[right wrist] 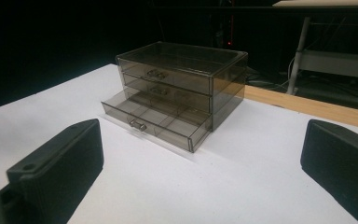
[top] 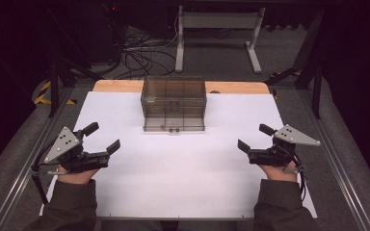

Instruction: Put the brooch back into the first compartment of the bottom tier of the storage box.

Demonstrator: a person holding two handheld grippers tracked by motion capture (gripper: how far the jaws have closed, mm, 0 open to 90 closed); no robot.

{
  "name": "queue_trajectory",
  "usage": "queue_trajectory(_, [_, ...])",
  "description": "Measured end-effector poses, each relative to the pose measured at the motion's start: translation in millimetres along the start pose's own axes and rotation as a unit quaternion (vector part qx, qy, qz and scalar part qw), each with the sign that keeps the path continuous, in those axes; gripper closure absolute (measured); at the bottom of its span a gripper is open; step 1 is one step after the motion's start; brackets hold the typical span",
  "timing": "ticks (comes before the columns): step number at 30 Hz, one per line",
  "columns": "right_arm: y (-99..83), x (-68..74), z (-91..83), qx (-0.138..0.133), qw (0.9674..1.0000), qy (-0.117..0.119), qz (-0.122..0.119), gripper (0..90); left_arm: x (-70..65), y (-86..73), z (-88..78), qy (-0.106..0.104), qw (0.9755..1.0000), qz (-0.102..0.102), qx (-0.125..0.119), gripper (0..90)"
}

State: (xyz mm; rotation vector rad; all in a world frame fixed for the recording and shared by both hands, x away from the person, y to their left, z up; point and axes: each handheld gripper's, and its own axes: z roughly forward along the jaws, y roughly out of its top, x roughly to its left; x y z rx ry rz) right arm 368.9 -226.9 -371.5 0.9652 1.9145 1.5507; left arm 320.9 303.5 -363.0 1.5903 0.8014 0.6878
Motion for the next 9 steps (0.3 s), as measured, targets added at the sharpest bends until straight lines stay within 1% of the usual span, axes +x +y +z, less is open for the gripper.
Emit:
queue_trajectory(4, [-0.1, -0.3, 0.2, 0.002, 1.0, -0.001, -0.001, 0.0, 0.3, -1.4, 0.9, 0.0, 1.0, -0.002, -0.001, 6.9])
queue_trajectory(9, [-1.9, -1.1, 2.1, 0.01, 0.9999, -0.002, 0.0, 0.0, 4.1, -8.7, 4.9, -0.001, 0.9999, -0.005, 0.013, 6.7])
